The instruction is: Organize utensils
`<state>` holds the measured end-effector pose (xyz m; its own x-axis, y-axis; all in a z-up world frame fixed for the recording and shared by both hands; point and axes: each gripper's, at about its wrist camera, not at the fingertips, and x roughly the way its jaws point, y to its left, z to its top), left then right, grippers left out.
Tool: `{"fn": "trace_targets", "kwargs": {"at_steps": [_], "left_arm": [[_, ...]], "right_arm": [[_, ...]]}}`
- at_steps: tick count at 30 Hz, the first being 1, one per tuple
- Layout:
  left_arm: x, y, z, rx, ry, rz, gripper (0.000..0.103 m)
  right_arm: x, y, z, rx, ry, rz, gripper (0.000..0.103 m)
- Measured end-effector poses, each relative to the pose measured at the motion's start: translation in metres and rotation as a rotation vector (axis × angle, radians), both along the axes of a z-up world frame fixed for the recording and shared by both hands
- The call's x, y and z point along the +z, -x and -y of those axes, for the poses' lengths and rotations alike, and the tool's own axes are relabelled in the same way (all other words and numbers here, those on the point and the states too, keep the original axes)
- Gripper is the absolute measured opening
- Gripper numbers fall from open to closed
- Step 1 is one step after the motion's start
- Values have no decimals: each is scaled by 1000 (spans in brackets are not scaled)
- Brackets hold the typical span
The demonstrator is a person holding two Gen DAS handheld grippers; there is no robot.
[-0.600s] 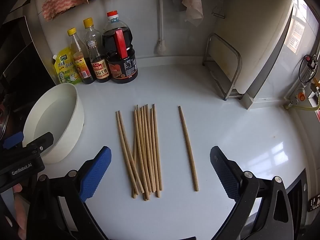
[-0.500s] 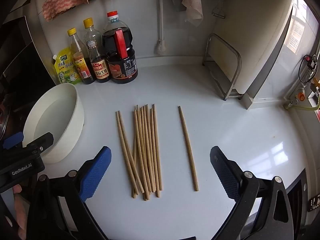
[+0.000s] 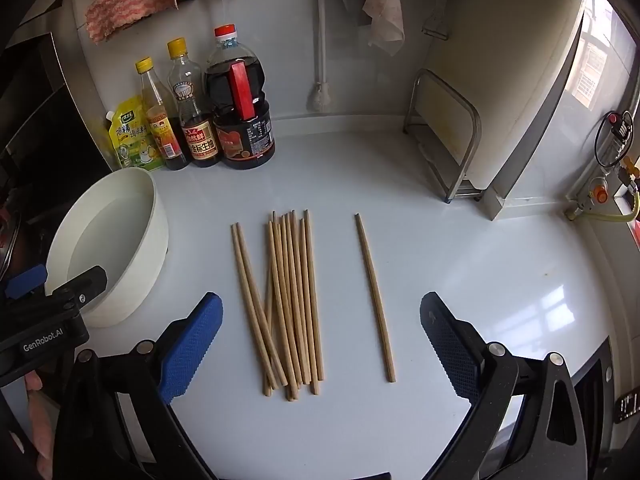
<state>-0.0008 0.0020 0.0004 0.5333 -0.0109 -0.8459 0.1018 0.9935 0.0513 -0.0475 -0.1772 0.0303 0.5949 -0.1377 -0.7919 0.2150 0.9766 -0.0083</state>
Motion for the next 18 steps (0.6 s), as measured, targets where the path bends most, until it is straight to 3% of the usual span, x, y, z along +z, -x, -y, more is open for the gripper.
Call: {"fn": "trace_targets", "kwargs": {"at_steps": [18], "left_arm": [[2,1,0,1,-2,-2,97]], "right_arm": [[4,-2,-2,-3,1,3,95]]}}
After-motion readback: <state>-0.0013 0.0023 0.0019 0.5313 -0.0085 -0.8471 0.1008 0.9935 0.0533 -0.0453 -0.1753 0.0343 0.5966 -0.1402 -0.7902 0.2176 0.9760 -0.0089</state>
